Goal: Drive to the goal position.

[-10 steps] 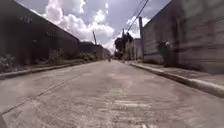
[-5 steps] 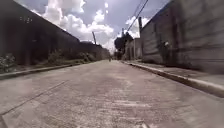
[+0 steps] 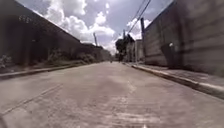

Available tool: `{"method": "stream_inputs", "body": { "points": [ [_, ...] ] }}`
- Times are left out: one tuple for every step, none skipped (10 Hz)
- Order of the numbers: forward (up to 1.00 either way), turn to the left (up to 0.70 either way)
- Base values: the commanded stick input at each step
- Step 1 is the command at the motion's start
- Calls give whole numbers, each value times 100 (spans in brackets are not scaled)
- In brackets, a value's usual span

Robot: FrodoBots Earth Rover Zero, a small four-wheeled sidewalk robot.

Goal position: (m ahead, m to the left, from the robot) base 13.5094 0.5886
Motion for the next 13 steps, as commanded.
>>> {"method": "stream_inputs", "body": {
  "points": [
    [85,0],
    [85,0],
    [85,0],
    [85,0],
    [85,0],
    [85,0],
    [85,0],
    [85,0],
    [85,0],
    [85,0],
    [85,0],
    [85,0],
    [85,0]
  ]
}}
